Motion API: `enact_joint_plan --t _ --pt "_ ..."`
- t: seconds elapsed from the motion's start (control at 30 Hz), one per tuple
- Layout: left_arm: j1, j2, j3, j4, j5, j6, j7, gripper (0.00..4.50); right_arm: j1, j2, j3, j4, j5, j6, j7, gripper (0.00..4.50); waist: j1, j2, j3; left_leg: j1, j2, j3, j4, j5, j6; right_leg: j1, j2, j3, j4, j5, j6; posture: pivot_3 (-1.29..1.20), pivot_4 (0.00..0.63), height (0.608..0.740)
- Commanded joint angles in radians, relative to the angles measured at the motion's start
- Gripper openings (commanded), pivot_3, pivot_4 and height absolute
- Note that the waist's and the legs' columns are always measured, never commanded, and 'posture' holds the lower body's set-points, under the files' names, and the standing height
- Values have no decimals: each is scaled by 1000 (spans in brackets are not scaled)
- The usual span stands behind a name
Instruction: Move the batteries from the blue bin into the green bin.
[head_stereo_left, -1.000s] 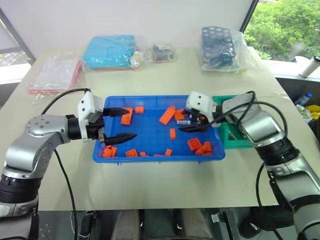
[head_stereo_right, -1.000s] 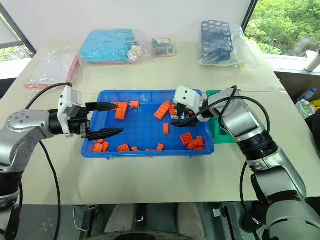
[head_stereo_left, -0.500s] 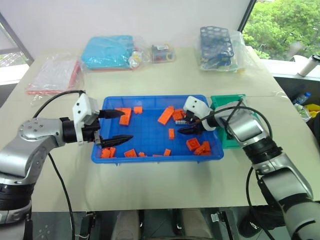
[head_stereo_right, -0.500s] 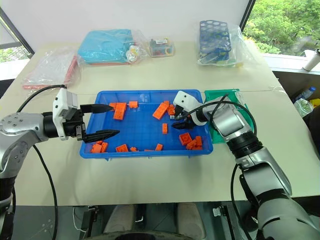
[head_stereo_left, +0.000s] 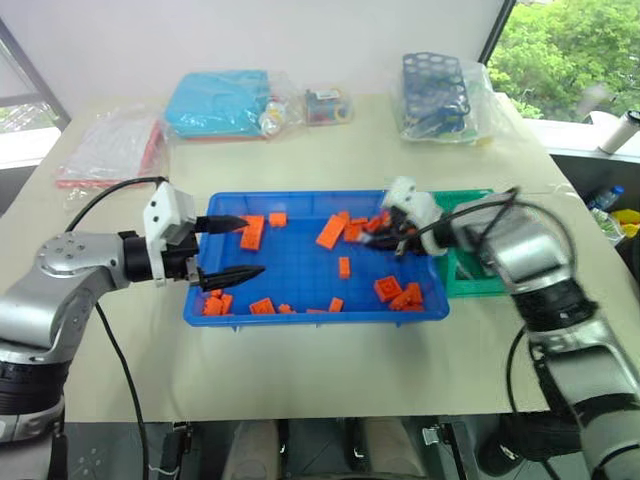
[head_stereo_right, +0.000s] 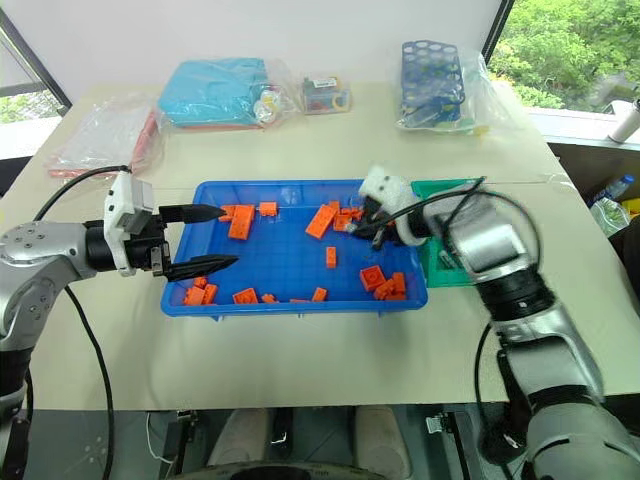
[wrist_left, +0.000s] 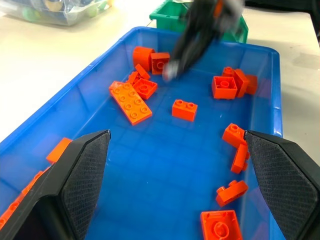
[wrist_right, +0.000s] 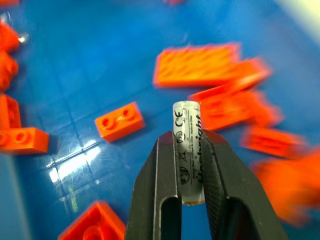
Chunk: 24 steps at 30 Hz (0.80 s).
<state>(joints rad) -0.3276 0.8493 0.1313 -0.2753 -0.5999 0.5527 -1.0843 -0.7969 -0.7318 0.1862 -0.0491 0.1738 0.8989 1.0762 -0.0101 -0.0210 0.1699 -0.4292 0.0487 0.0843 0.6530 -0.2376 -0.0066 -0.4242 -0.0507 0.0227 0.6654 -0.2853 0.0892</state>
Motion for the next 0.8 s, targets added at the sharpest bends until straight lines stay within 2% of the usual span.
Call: enact_joint_plan --t 0.03,0.17,0.23,0.3,0.37,0.53,0.63,0.7,0.8 --pt "3 9 28 4 0 -29 -12 4500 -38 -165 -171 -28 50 64 21 57 3 0 0 0 0 0 0 0 0 0 0 0 0 0 0 0 150 739" --pt "6 12 31 31 6 -46 -21 4500 16 -293 -242 35 57 71 9 57 -3 0 0 1 0 0 -1 0 0 0 -1 0 -1 0 0 0 150 739" --pt "-3 16 25 55 12 -51 -28 4500 43 -301 -282 56 74 74 -5 57 -8 -1 0 2 0 1 -2 0 0 0 0 1 -1 0 0 0 150 739" --pt "-20 20 14 88 25 -61 -40 4500 41 -284 -301 72 91 85 -28 1157 -12 0 0 3 0 1 -2 0 0 0 0 2 -1 0 -1 0 150 739" --pt "-40 22 4 122 41 -74 -49 4500 44 -278 -297 79 95 74 -40 1866 -13 0 0 3 0 2 -3 0 0 0 1 3 0 0 0 0 150 739" --pt "-126 22 -10 200 74 -99 -78 4500 78 -276 -263 110 63 10 -83 4384 0 0 0 2 0 2 -2 0 0 0 1 2 -1 0 0 0 150 739" --pt "-142 24 -8 211 79 -98 -88 4500 84 -290 -258 137 50 -41 -94 4461 -1 0 0 1 -1 3 -1 0 0 0 0 2 -1 0 0 0 150 739" --pt "-127 35 2 211 78 -96 -99 4500 124 -311 -273 145 41 -168 -68 4461 -3 0 0 1 -1 3 -1 0 0 0 0 2 -1 0 0 0 150 739" --pt "-91 74 33 209 62 -74 -129 4500 246 -360 -340 144 93 -388 93 4461 -3 0 0 1 0 2 -3 0 0 -1 1 2 -1 0 0 0 150 739"
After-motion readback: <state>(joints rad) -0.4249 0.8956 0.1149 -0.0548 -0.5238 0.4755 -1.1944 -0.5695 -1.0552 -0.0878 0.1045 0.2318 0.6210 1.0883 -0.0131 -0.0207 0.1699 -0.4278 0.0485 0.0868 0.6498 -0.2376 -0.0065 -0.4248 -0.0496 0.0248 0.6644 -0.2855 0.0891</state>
